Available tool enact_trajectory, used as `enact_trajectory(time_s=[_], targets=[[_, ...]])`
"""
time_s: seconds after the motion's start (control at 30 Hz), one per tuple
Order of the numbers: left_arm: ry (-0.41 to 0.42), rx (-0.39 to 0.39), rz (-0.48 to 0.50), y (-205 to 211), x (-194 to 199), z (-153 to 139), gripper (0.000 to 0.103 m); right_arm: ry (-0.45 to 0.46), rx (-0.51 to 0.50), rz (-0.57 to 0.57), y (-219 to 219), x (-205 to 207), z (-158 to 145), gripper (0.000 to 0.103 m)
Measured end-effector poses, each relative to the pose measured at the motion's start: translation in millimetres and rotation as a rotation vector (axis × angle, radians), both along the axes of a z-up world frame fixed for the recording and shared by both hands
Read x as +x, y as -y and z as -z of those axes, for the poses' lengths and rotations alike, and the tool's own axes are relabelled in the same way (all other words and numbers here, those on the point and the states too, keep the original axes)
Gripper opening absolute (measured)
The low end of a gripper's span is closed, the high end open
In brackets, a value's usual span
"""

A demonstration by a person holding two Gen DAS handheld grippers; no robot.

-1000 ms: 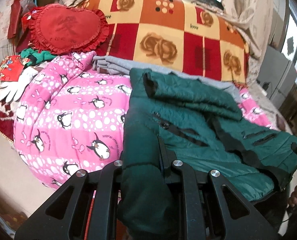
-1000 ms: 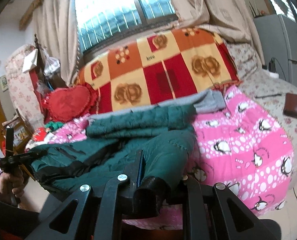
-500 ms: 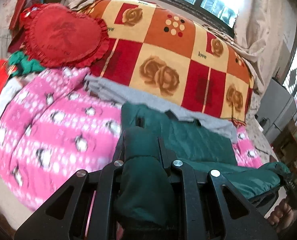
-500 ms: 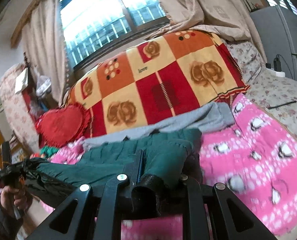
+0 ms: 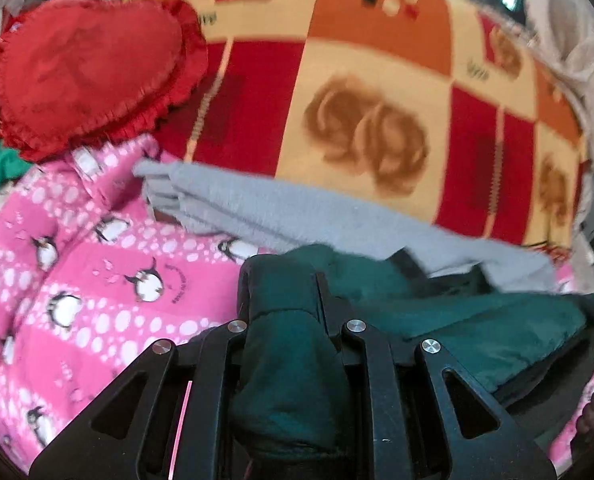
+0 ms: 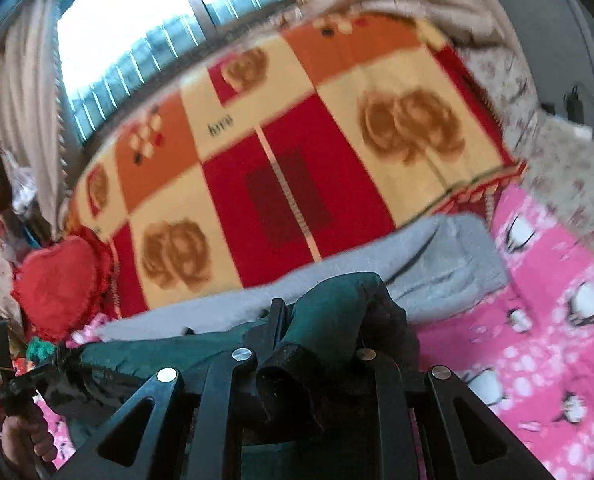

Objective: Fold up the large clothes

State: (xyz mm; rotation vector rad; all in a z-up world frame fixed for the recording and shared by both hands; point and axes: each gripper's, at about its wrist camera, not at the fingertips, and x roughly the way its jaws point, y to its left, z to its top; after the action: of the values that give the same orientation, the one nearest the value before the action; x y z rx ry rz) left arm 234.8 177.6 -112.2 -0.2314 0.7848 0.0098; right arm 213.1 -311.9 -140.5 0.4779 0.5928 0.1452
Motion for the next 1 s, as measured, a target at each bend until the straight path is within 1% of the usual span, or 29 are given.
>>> enact_trajectory(time_s=[0.07, 0.1, 0.17, 0.23, 0.37, 0.43, 0.47, 0.5, 0.53, 0.57, 0.67, 0.7, 0.73, 0.8, 0.83, 0.9, 1.0], targets=[[-0.014, 0.011, -0.003, 4, 8, 17, 0.02, -0.051, -0.007, 0.001, -2, 10, 27, 0.015], [-0.013, 0.011, -0.002, 6, 12, 25, 0.021, -0.077, -0.001, -0.006, -3, 14, 35, 0.016], [-0.008, 0.041, -0.001, 12, 16, 32, 0.021, -0.121, 0.002, -0.032, -2, 26, 45, 0.017], [-0.002, 0.059, 0.0, 16, 17, 38, 0.021, -0.129, 0.007, -0.052, 0, 30, 50, 0.022], [-0.015, -0.019, -0.011, 7, 22, 44, 0.024, -0.147, 0.111, -0.059, 8, 31, 59, 0.027], [-0.045, -0.062, -0.008, 1, 23, 43, 0.026, -0.148, 0.209, -0.056, 16, 26, 58, 0.036], [-0.057, -0.081, -0.004, -1, 23, 42, 0.028, -0.141, 0.271, -0.055, 21, 22, 58, 0.045], [-0.066, -0.093, 0.012, -4, 22, 40, 0.03, -0.132, 0.328, -0.058, 23, 19, 56, 0.064], [-0.068, -0.093, 0.027, -4, 21, 39, 0.031, -0.116, 0.367, -0.064, 24, 17, 54, 0.088], [-0.074, -0.101, 0.043, -7, 20, 37, 0.033, -0.096, 0.393, -0.069, 24, 13, 51, 0.093], [-0.106, -0.161, 0.063, -16, 16, 33, 0.043, -0.08, 0.371, -0.097, 16, 9, 42, 0.095], [-0.118, -0.185, 0.066, -20, 15, 30, 0.051, -0.071, 0.36, -0.102, 14, 9, 39, 0.094], [-0.128, -0.205, 0.069, -23, 14, 26, 0.069, -0.058, 0.347, -0.109, 11, 8, 36, 0.094], [-0.111, -0.183, 0.041, -28, 9, 16, 0.096, -0.045, 0.318, -0.134, 6, 8, 29, 0.094], [-0.094, -0.183, 0.032, -32, 7, 12, 0.098, -0.034, 0.299, -0.139, 5, 7, 26, 0.094], [-0.099, -0.195, 0.022, -39, 5, 6, 0.098, -0.014, 0.26, -0.144, 2, 5, 20, 0.094], [-0.048, -0.191, 0.0, -41, -2, -7, 0.098, -0.011, 0.187, -0.14, -1, 7, 10, 0.094]])
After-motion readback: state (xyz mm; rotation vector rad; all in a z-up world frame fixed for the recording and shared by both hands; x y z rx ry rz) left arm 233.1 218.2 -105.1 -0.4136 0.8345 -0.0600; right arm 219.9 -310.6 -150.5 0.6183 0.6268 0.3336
